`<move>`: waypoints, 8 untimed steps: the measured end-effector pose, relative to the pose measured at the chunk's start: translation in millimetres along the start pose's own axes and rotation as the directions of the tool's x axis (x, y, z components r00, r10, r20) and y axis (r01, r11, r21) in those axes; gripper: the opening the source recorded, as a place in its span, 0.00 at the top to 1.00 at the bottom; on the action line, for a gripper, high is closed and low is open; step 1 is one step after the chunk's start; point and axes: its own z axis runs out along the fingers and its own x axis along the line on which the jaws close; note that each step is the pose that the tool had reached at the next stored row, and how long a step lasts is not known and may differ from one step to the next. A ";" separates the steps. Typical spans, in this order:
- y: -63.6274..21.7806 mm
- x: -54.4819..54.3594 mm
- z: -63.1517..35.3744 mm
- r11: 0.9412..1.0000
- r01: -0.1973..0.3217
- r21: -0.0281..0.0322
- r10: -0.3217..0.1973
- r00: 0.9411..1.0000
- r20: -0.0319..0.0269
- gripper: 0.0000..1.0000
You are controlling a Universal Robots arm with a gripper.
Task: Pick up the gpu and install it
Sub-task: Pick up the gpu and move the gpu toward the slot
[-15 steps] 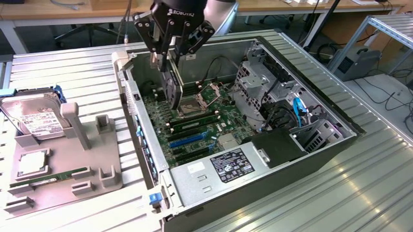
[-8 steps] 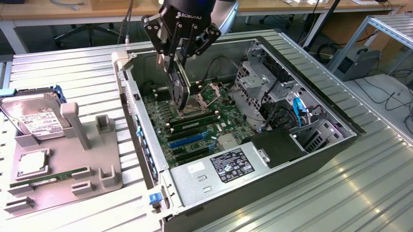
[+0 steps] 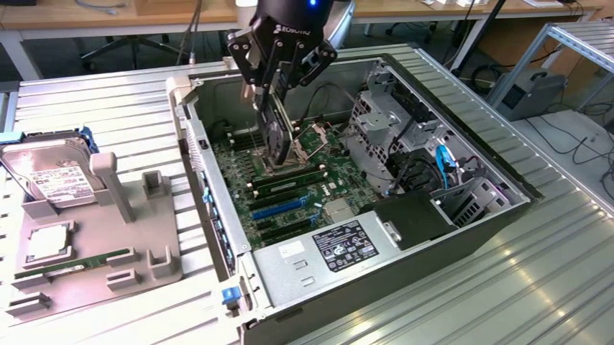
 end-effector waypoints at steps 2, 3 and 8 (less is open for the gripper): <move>0.3 -3.8 0.6 1.000 0.000 0.000 0.000 1.000 0.000 0.73; 0.4 -5.9 0.9 1.000 0.000 0.000 0.000 1.000 0.000 0.73; 1.1 -15.1 1.6 1.000 0.000 0.000 0.000 1.000 0.000 0.73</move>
